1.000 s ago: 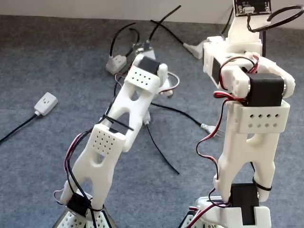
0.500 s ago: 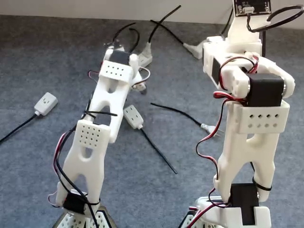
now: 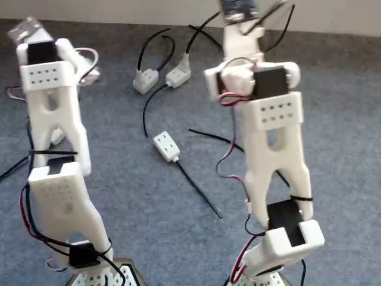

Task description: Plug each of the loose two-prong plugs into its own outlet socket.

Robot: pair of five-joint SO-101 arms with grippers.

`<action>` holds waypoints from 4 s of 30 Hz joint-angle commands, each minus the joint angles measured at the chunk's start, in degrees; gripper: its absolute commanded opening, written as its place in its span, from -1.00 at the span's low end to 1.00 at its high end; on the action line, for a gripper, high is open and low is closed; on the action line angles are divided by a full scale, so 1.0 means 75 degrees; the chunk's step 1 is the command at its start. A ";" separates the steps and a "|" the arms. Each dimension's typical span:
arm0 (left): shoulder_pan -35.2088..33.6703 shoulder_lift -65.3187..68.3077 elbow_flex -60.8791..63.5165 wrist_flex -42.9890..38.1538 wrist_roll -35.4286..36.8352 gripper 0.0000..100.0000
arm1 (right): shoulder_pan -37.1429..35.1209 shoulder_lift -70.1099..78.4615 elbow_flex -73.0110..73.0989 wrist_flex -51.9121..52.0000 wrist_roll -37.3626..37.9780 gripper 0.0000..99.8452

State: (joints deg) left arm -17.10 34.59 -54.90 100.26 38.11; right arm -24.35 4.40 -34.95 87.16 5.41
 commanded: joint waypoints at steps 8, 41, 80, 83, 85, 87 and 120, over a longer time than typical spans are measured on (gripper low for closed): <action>-0.1143 -0.0451 0.1823 -0.0563 -0.0035 -0.48 | -0.1588 0.1530 -0.0322 0.0088 0.0633 -0.86; -0.1248 -0.0451 0.4132 -0.3036 0.0000 -0.48 | -0.2069 0.4894 -0.2573 0.0850 0.1360 -0.86; -0.1014 -0.0440 0.4155 -0.3188 -0.0164 -0.48 | -0.1928 0.4097 -0.4284 0.1858 0.1407 -0.93; -0.0779 -0.0440 0.4167 -0.3364 -0.0809 -0.48 | -0.1928 0.3464 -0.3991 0.1858 0.1407 -0.93; -0.0510 -0.0440 0.4167 -0.3388 -0.1278 -0.48 | -0.1928 0.2995 -0.3722 0.1858 0.1407 -0.93; -0.0193 -0.0451 0.4120 -0.3388 -0.1711 -0.48 | -0.1916 0.2503 -0.3405 0.1858 0.1430 -0.93; 0.3511 -0.7941 0.8656 -0.8522 -0.2204 -0.71 | -0.0850 0.0674 -0.2655 0.1846 0.1969 -0.93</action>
State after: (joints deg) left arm 7.78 -18.95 1.98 53.67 21.93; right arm -29.54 12.22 -55.08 98.86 19.74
